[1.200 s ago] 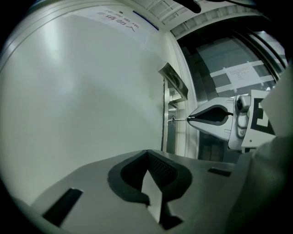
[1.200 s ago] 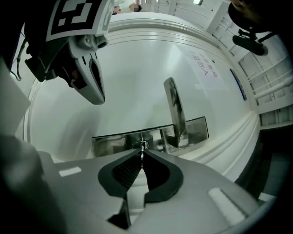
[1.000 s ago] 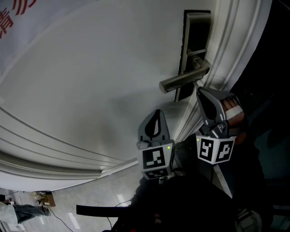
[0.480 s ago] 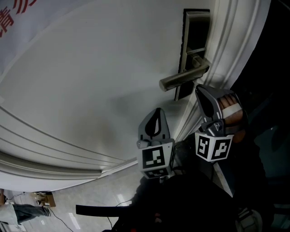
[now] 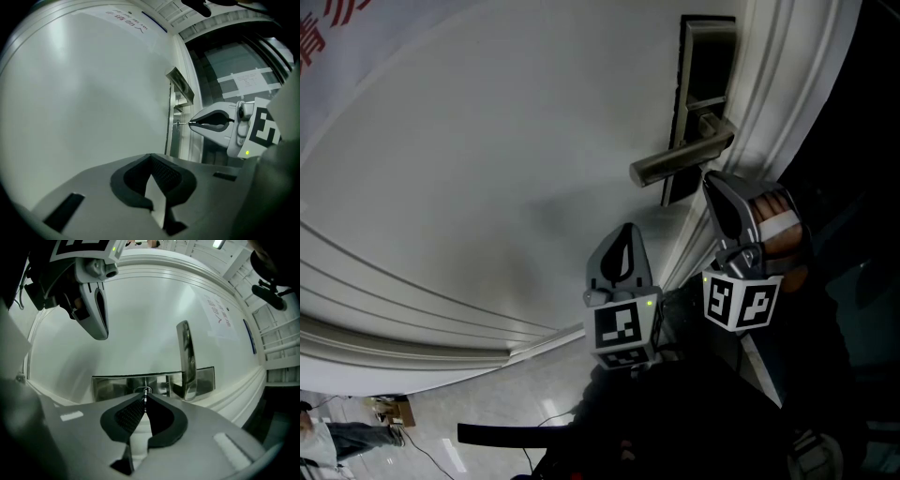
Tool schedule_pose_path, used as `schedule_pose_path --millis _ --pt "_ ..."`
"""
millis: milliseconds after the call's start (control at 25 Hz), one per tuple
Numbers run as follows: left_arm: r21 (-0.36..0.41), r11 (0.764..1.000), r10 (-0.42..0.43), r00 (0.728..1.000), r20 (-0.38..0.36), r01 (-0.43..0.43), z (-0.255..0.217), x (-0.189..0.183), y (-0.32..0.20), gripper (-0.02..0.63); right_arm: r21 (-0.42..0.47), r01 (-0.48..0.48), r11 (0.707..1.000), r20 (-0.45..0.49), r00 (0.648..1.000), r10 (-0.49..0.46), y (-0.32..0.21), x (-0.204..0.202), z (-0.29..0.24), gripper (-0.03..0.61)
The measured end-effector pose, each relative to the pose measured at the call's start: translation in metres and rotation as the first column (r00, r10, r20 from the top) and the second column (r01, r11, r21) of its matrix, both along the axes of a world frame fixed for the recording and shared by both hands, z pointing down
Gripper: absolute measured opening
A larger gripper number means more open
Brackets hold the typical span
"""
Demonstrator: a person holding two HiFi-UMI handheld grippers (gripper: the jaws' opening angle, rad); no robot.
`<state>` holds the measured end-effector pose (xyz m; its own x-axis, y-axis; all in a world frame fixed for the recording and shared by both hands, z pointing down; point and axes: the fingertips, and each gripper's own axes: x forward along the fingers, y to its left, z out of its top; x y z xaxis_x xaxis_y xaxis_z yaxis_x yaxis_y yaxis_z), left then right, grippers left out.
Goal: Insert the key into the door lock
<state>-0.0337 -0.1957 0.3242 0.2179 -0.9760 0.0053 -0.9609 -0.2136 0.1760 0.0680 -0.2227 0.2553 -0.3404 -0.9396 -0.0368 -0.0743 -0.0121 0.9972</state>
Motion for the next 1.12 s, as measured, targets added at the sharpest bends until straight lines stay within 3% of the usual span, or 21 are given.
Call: schedule_pose_path --millis 1120 --pt "-0.004 1.0 0.03 0.999 0.028 -0.03 0.0029 0.0049 -0.0055 0.002 0.002 0.002 1.0 0.001 1.0 -0.002 -0.0009 -0.0004 0.0 0.012"
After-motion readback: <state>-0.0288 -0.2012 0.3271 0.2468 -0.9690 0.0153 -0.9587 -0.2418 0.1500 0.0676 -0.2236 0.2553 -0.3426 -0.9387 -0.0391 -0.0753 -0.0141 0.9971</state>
